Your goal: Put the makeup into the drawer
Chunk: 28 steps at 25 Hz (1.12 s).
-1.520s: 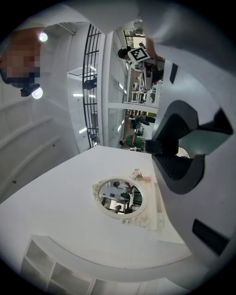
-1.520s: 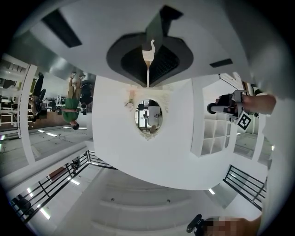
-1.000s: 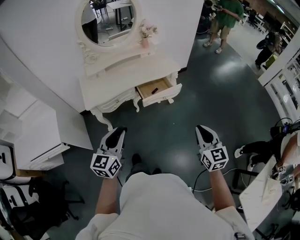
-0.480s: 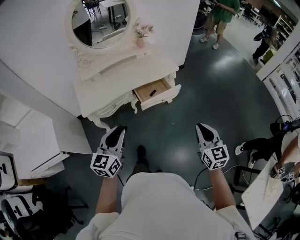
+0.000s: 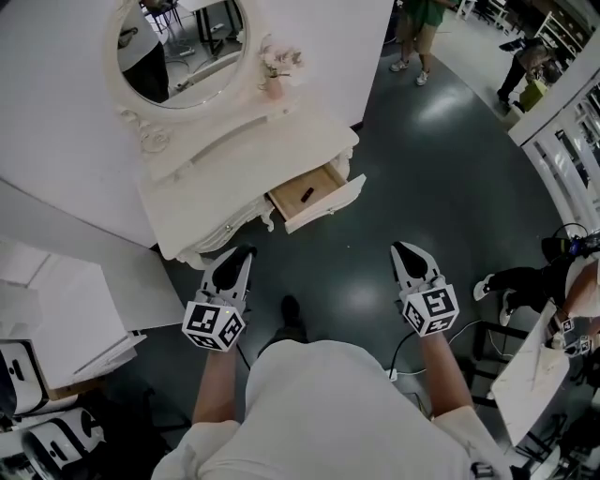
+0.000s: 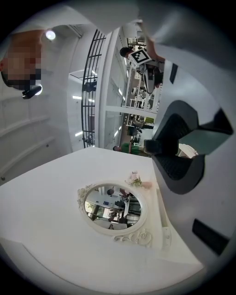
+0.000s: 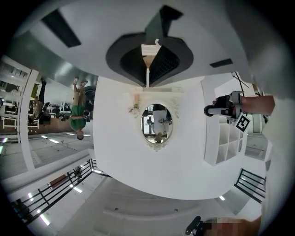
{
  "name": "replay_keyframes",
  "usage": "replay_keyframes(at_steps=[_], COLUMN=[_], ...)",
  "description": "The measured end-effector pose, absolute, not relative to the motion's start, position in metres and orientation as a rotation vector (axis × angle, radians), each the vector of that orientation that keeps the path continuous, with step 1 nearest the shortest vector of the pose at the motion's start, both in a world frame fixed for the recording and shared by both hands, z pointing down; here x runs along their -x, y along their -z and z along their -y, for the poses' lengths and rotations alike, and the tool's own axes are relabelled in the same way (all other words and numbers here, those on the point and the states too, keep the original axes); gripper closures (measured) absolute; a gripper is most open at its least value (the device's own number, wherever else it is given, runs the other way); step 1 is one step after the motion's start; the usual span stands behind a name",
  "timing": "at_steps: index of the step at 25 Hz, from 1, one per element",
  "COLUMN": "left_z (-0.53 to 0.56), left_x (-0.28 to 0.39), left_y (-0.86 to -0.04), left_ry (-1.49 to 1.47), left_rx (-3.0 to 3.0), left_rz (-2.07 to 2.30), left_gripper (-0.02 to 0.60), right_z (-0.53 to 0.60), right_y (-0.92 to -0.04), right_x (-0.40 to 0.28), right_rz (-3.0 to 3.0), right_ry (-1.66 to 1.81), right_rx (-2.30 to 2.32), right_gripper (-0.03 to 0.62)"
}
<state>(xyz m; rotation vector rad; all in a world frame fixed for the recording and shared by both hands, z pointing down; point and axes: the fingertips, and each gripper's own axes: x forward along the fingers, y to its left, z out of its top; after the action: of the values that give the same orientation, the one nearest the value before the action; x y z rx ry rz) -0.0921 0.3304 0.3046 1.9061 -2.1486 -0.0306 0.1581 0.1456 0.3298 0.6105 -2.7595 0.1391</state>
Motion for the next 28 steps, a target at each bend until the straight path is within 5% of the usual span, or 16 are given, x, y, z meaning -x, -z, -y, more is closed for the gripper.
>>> replay_keyframes(at_steps=[14,28], left_z=[-0.273,-0.257], left_x=[0.202,0.230], left_y=[-0.314,-0.331], left_ry=[0.025,0.037], left_rx=[-2.028,-2.034], left_rz=[2.028,1.957], left_gripper=[0.502,0.502], right_z=[-0.119,-0.114], right_y=[-0.330,-0.335], right_x=[-0.066,-0.039], right_rz=[2.689,2.639], right_ry=[-0.114,-0.119], right_rx=[-0.725,-0.761], right_gripper=[0.559,0.559])
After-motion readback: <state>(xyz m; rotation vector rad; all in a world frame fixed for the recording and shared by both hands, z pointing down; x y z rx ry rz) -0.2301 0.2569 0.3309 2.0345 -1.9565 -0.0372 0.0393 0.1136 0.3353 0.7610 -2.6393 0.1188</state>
